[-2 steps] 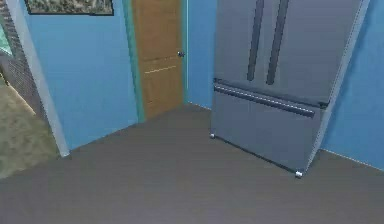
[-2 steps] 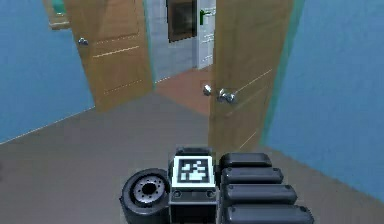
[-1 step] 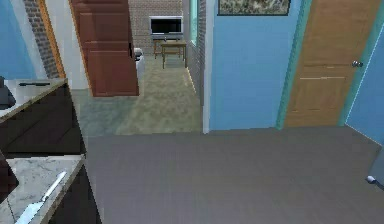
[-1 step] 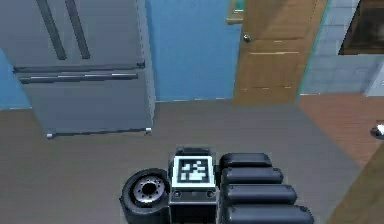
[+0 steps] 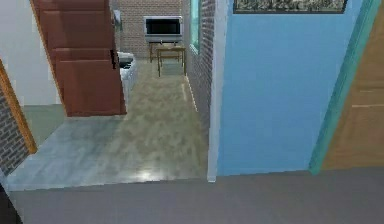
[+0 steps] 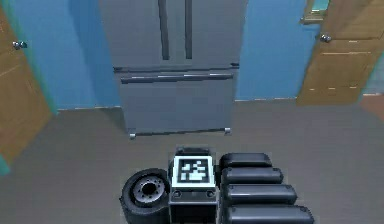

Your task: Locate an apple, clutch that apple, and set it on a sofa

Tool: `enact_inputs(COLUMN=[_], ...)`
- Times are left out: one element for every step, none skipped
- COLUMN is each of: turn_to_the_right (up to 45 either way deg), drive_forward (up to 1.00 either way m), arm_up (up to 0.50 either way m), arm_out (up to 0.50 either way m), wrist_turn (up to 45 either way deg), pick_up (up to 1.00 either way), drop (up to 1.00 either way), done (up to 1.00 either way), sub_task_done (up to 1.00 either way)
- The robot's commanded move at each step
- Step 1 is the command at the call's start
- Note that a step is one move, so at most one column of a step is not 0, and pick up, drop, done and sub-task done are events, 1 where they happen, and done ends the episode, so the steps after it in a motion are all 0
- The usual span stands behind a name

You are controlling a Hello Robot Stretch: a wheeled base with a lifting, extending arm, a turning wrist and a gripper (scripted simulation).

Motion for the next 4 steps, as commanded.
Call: enact_inputs(turn_to_the_right=[-12.0,0.0,-6.0,0.0], drive_forward=[0.00,1.00,0.00,0.25], arm_up=[0.00,0.00,0.00,0.00], arm_out=[0.00,0.00,0.00,0.00], wrist_turn=[0.0,0.0,0.0,0.0], pick_up=[0.00,0.00,0.00,0.00], drop=[0.00,0.00,0.00,0.00], done=[0.00,0.00,0.00,0.00], sub_task_done=[0.00,0.00,0.00,0.00])
